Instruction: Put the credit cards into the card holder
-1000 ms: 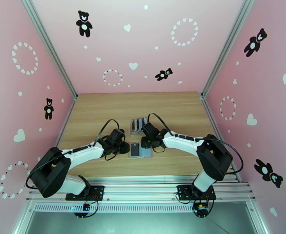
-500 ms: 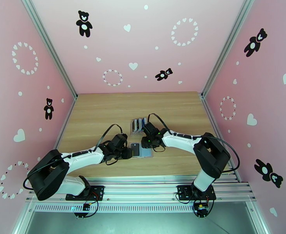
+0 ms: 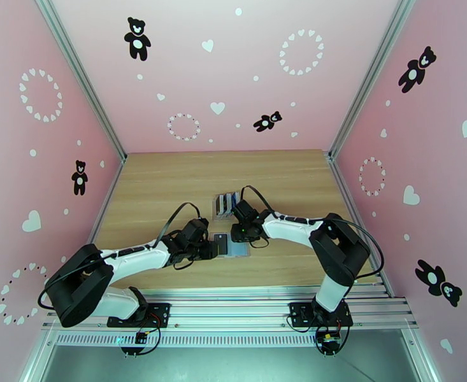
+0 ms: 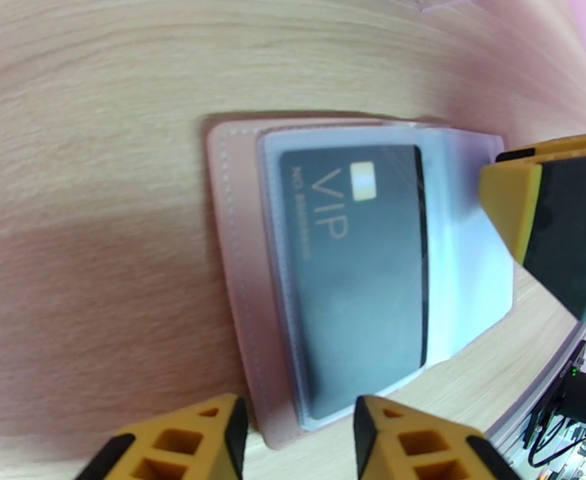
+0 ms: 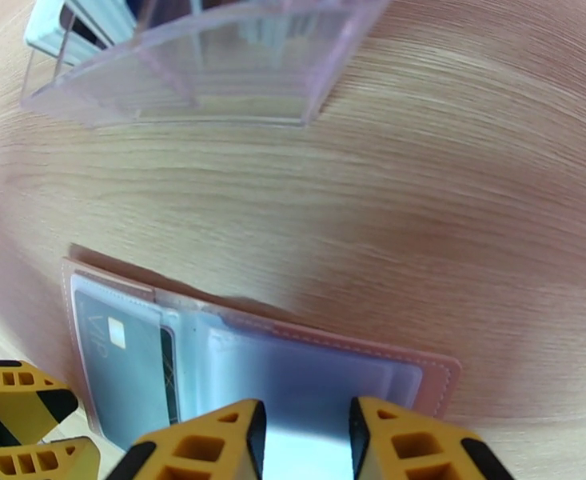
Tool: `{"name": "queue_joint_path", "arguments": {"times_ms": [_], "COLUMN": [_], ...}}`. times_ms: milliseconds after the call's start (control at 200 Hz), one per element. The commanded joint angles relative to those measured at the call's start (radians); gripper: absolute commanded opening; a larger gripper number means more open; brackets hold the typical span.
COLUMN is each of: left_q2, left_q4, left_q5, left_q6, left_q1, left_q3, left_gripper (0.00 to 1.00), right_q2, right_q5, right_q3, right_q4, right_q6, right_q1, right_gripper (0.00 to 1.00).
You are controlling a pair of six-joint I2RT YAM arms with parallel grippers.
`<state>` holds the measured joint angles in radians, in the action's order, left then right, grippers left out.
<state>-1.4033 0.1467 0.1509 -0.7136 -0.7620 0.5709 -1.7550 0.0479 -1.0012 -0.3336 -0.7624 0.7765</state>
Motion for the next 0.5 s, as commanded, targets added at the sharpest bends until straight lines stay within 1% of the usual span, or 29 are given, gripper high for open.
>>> {"name": "queue_joint_path", "arguments": {"times_ms": [0, 265, 496], "left_q2": [-0.016, -0.035, -0.021], "left_q4": [-0.019, -0.033, -0.054], "left_q5": [0.025, 0.043, 0.067], "left_q6": [-0.005, 0.002, 0.005], "left_q1": [-0.008, -0.015, -0.016], "left_q3": [-0.002, 0.009, 0.005], "left_gripper": [0.48, 0.52, 0.59], "right_q2": [-0.02, -0.019, -0.037], "right_q5": [0.018, 0.05, 0.088], "right_q3": [0.002, 0.015, 0.013], "right_q4": [0.009, 0.04, 0.077], "right_q6": [-0.003, -0.034, -0.062], "right_q1": [0.0, 0.02, 0.035], "right_gripper": [0.35, 0.35, 0.35]}}
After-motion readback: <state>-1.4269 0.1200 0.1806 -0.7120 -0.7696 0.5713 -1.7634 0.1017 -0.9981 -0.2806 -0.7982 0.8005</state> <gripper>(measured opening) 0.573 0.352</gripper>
